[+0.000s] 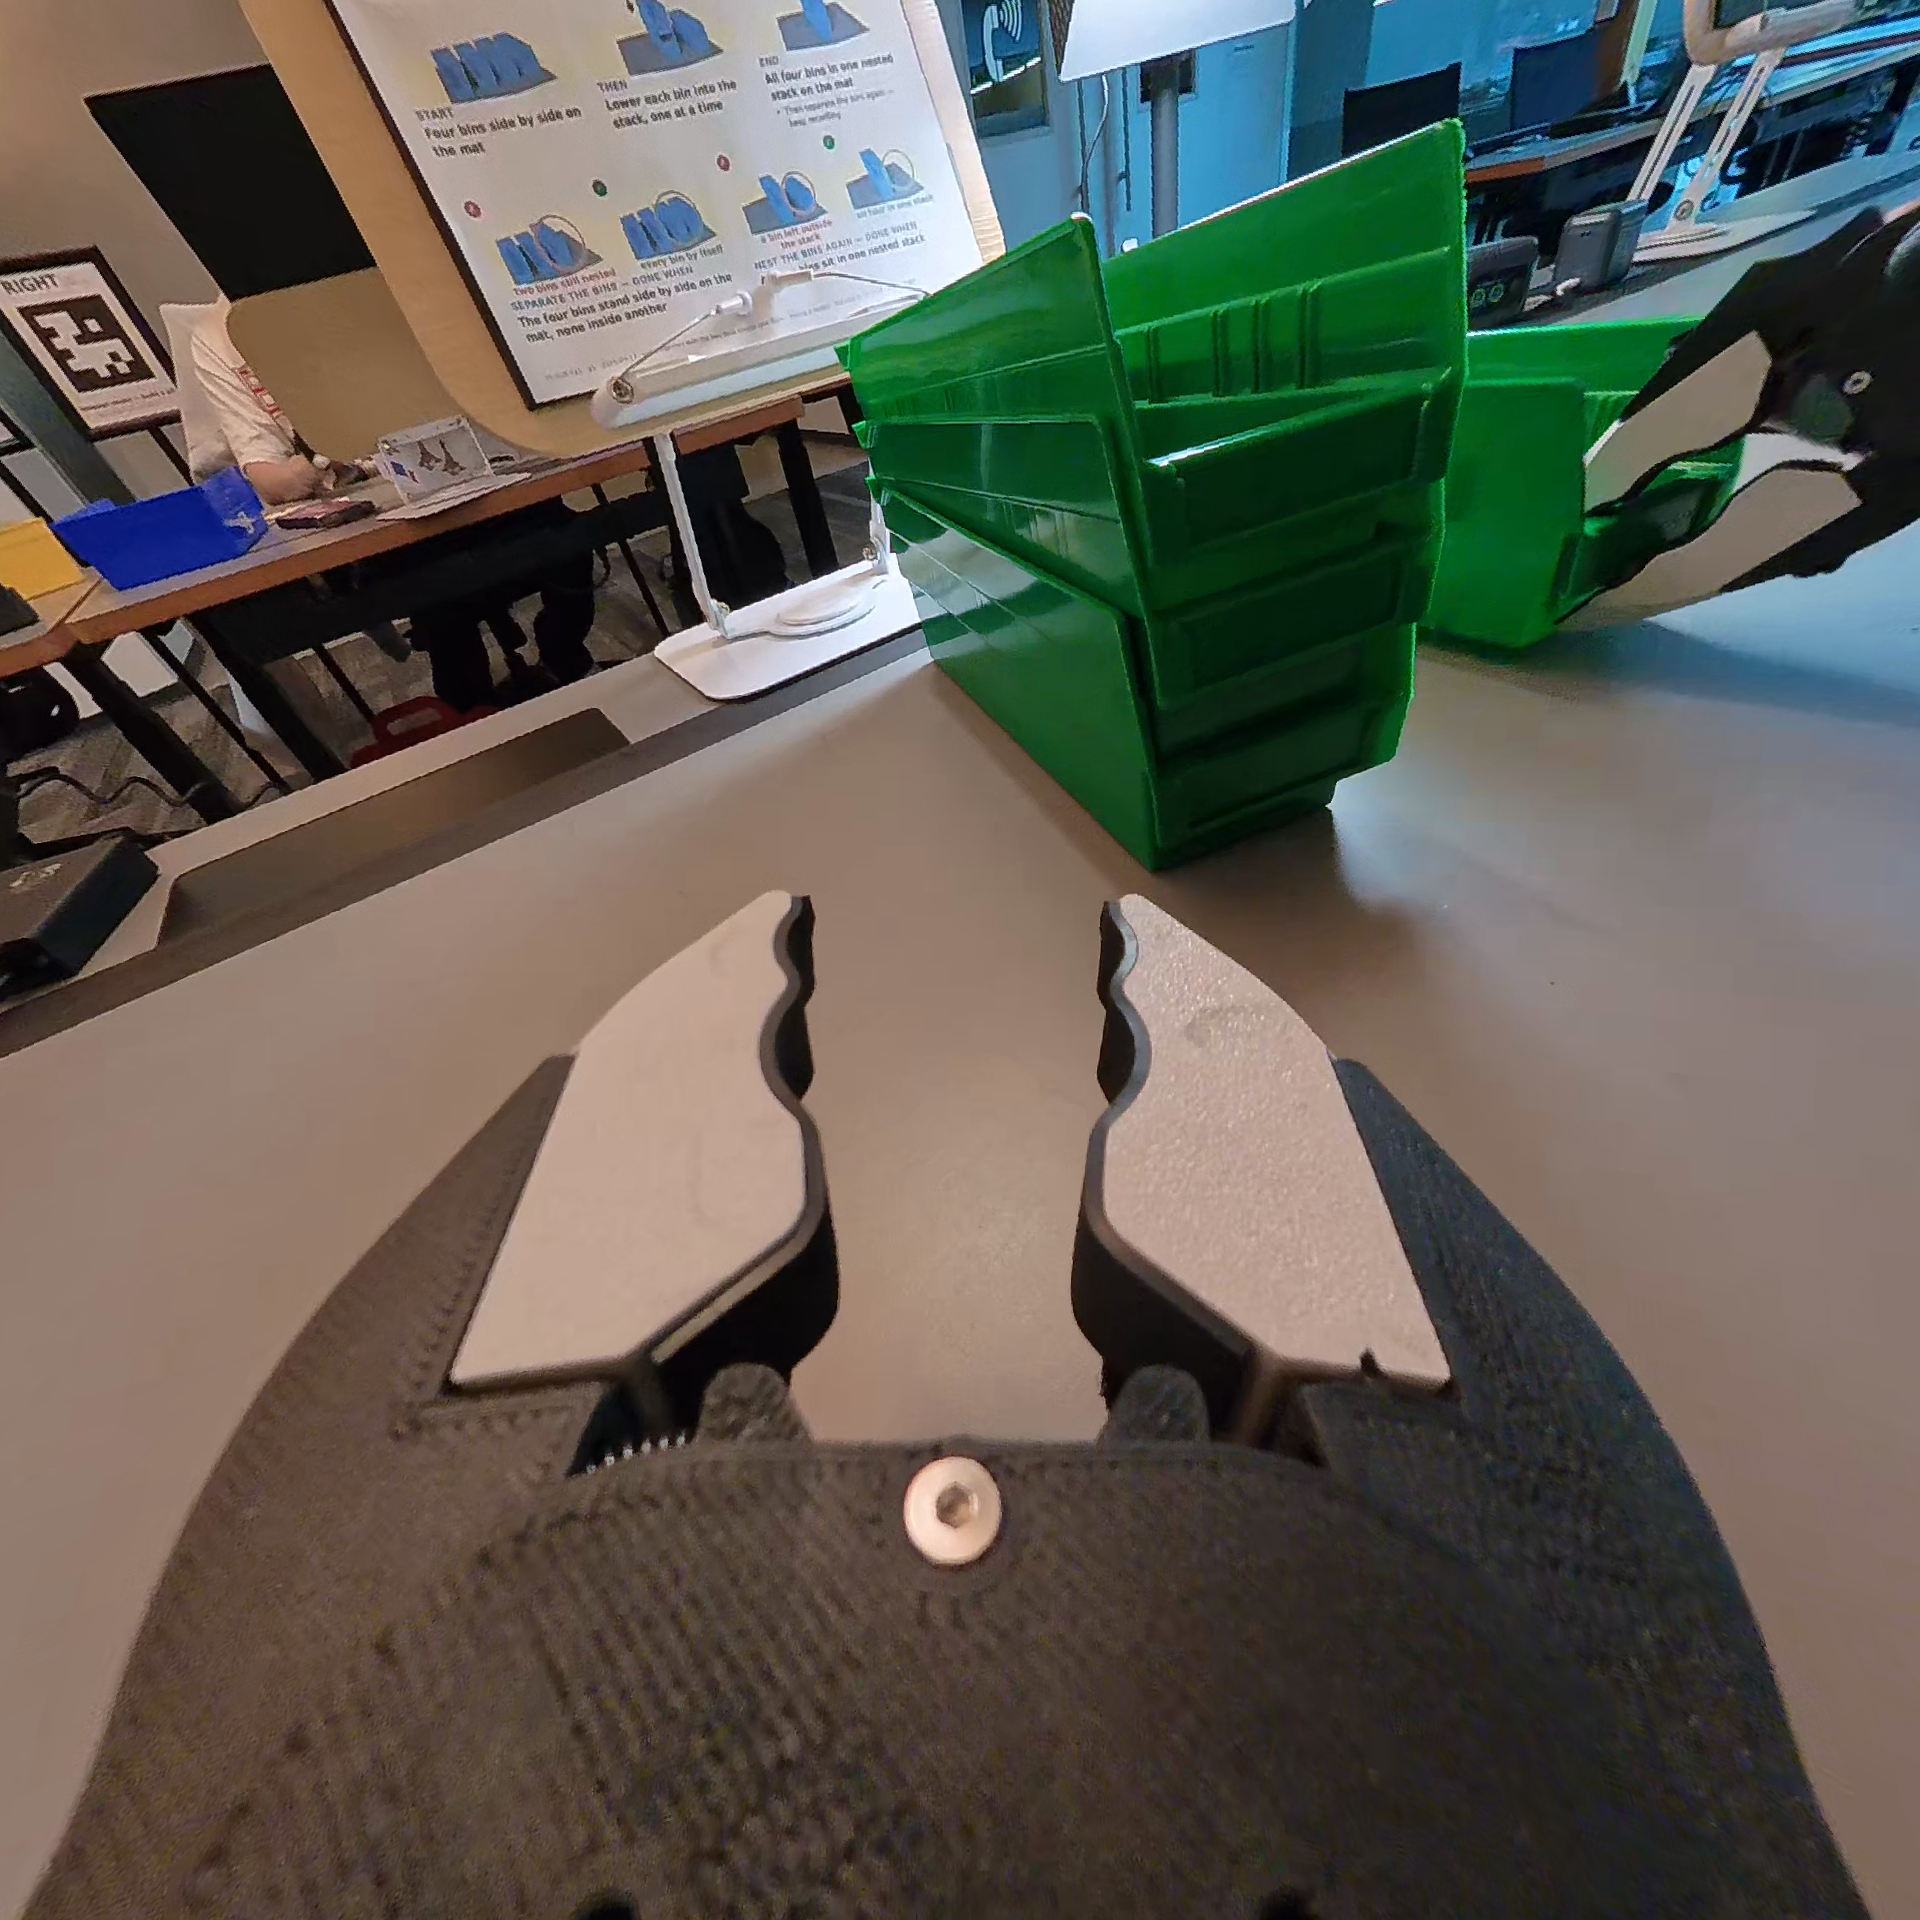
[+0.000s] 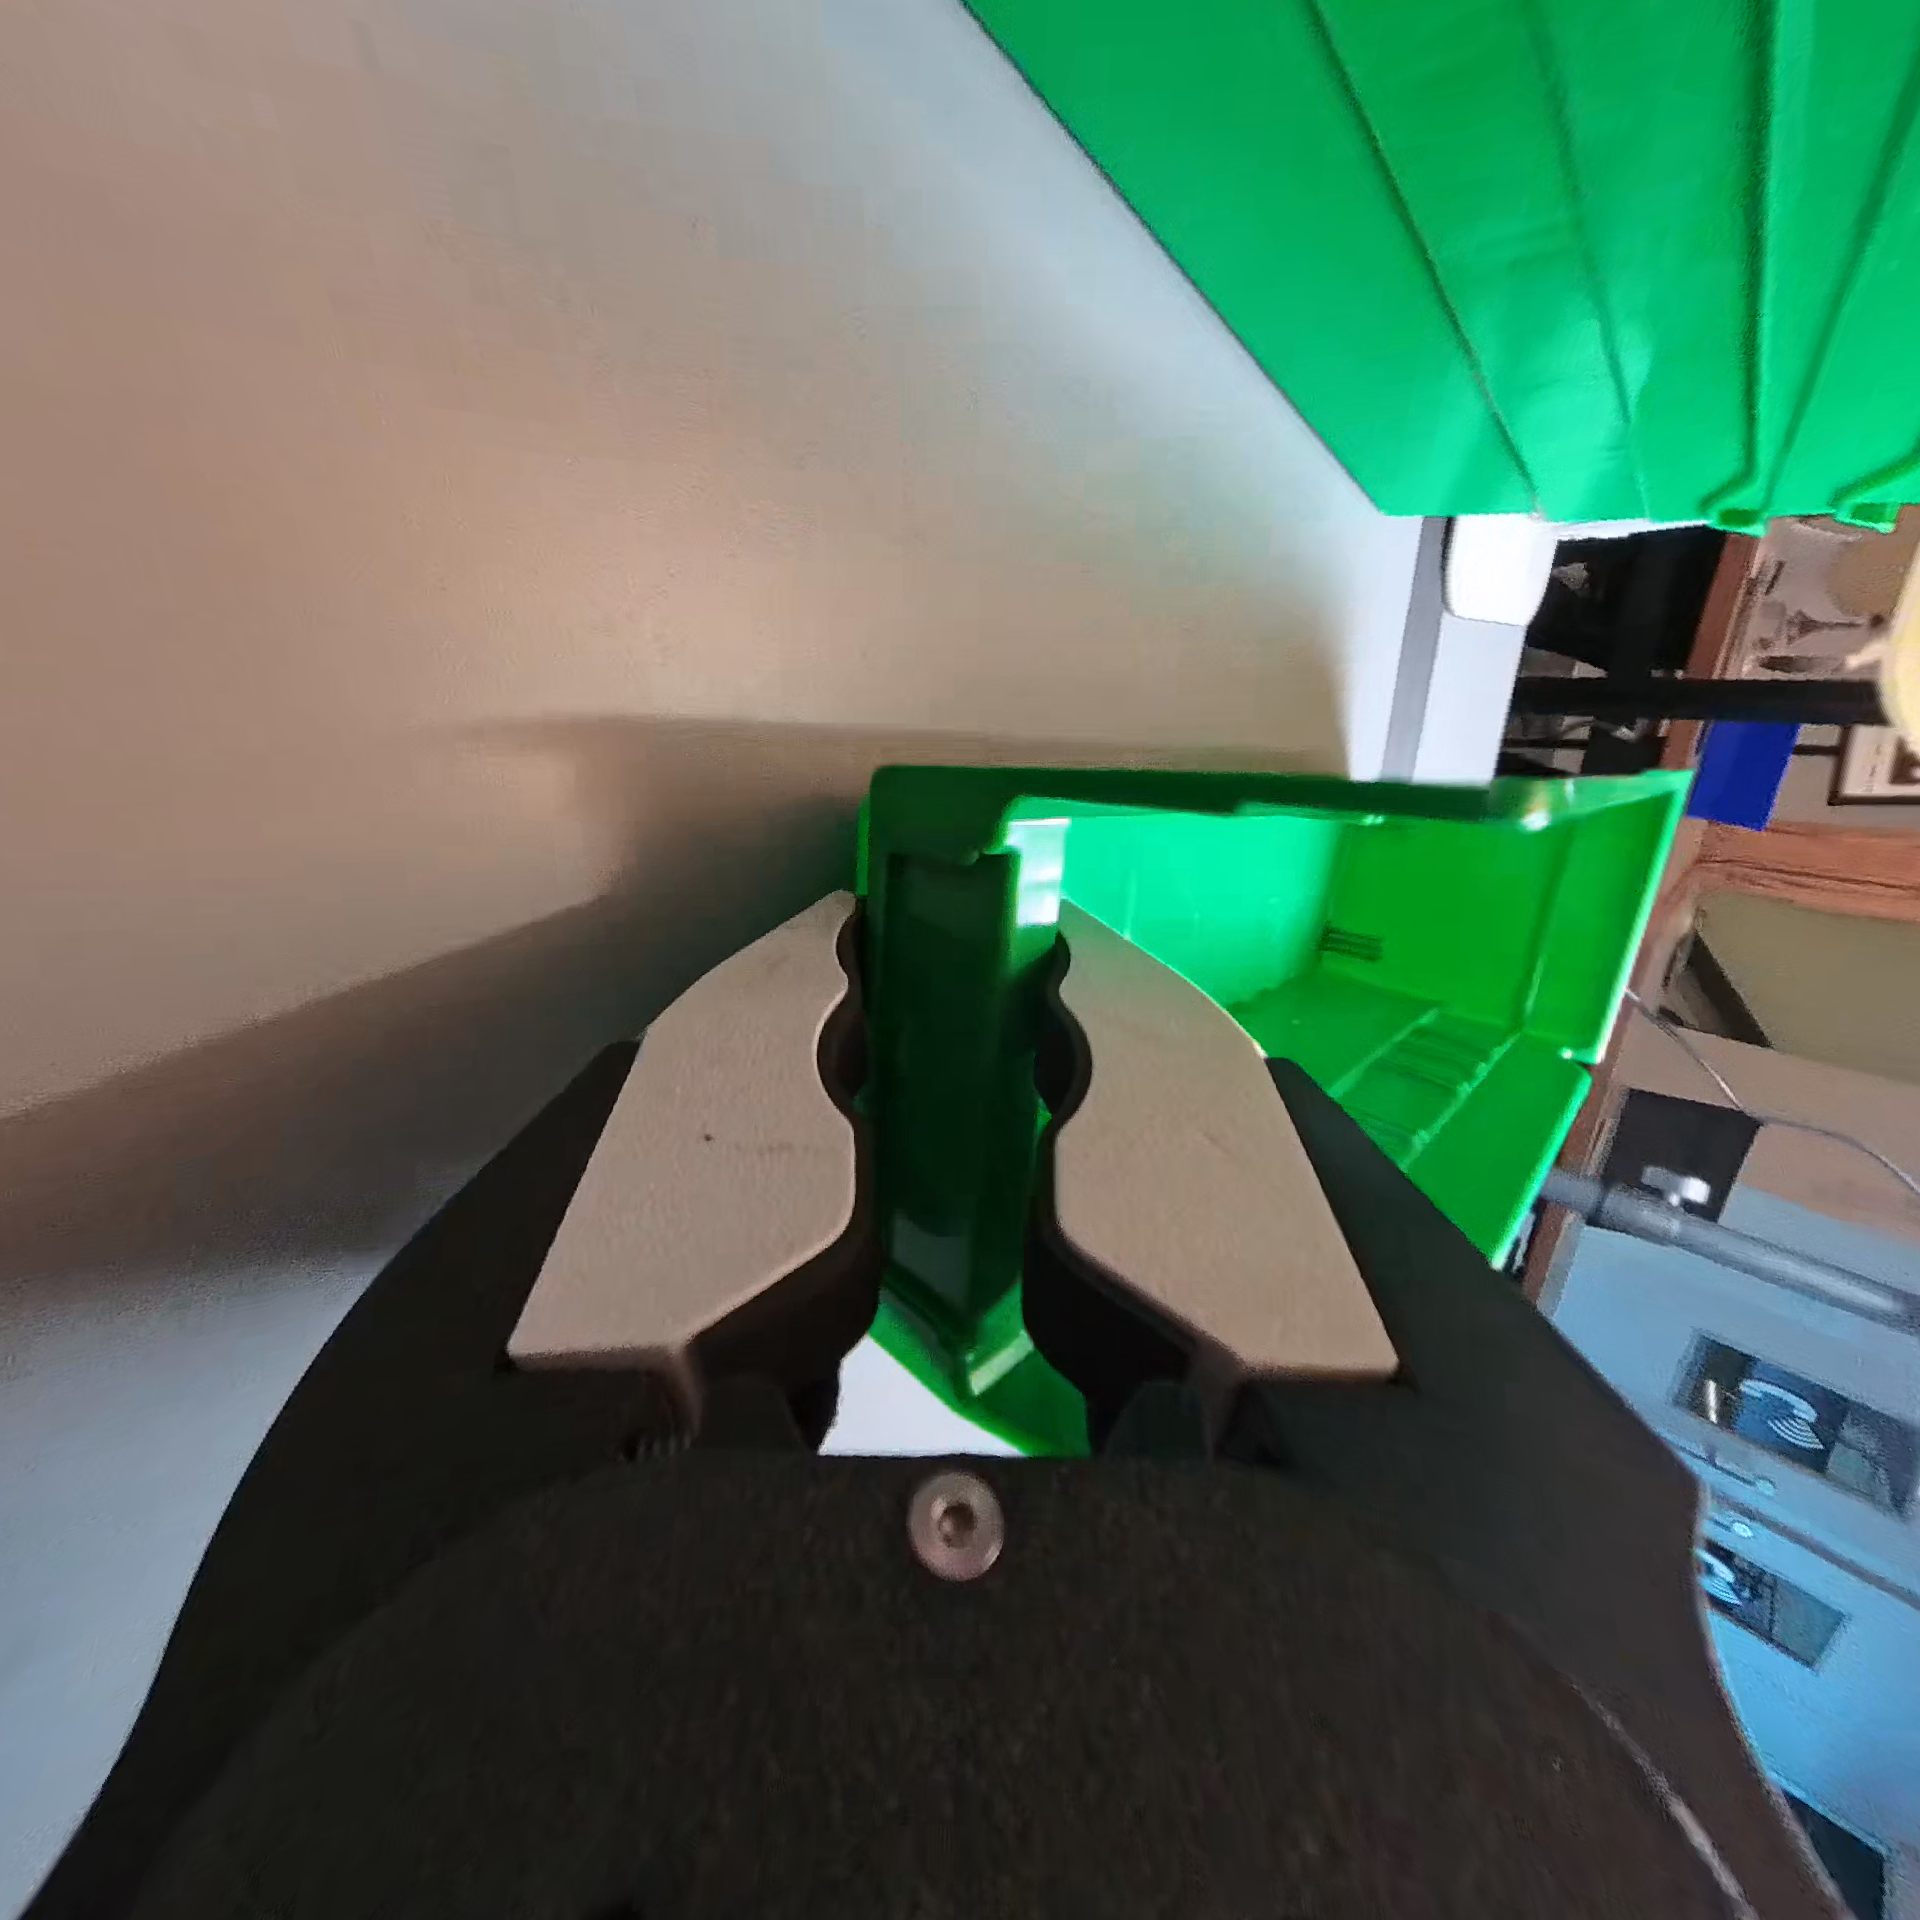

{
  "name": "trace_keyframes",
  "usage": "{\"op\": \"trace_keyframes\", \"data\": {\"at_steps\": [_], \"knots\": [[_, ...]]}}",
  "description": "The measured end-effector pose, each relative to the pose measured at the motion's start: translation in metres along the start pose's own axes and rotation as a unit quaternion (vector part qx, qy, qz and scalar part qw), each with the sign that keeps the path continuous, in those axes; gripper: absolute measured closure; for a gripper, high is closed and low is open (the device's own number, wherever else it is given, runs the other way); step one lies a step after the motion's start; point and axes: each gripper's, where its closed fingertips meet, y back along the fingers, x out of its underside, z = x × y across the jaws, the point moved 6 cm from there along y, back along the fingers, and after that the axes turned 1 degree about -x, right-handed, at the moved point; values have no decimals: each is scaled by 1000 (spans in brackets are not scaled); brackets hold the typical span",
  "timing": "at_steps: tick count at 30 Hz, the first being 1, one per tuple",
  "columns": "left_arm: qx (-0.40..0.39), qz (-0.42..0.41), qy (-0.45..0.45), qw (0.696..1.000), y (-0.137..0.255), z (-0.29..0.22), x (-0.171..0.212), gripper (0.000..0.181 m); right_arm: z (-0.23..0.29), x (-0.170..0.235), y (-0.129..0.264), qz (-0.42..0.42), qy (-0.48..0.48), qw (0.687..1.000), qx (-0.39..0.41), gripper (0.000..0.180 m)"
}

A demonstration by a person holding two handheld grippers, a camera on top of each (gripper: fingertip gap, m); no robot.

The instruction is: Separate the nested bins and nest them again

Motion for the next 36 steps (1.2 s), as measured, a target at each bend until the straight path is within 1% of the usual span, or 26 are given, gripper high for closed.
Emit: {"op": "trace_keyframes", "data": {"at_steps": [3, 8, 10, 12, 14, 17, 20, 23, 25, 27, 29, 31, 33, 34, 36], "knots": [[-1, 0, -2, 1000, 0, 0, 0, 128, -5, 5, -15, 15, 18, 1000, 4, 152], [0, 3, -8, 1000, -1, -1, 1, 128, -19, 6, -27, 29, 6, 999, 11, 151], [0, 3, -9, 1000, -1, -2, 1, 128, -20, 4, -27, 30, 0, 999, 17, 147], [1, 3, -10, 1000, -1, -2, 1, 128, -21, 1, -20, 19, -30, 999, 20, 137], [2, 4, -10, 1000, -1, -2, 1, 128, -22, -5, -5, -13, -73, 997, 28, 131], [3, 6, -12, 1000, -1, -3, 1, 128, -20, -15, 26, -82, -140, 986, 48, 129], [11, 0, -22, 1000, -2, -7, -2, 129, -9, -26, 57, -156, -207, 964, 62, 130], [37, -2, -35, 999, -7, -16, -10, 131, 7, -43, 73, -217, -288, 932, 43, 132], [58, -2, -43, 997, -16, -23, -19, 132, 13, -62, 71, -246, -337, 908, 26, 133], [75, 4, -57, 996, -27, -31, -29, 132, 14, -84, 60, -261, -367, 893, 16, 133], [86, 6, -73, 994, -38, -38, -37, 132, 11, -106, 45, -267, -385, 883, 8, 134], [97, 10, -77, 992, -45, -44, -38, 132, 8, -126, 26, -259, -394, 882, 4, 135], [105, 16, -76, 991, -47, -48, -34, 132, 6, -131, 8, -228, -401, 887, 16, 143], [105, 20, -79, 991, -47, -48, -30, 132, 4, -130, 3, -224, -407, 885, 20, 150], [101, 25, -82, 991, -44, -47, -22, 133, 3, -123, 0, -229, -426, 875, 11, 155]]}}
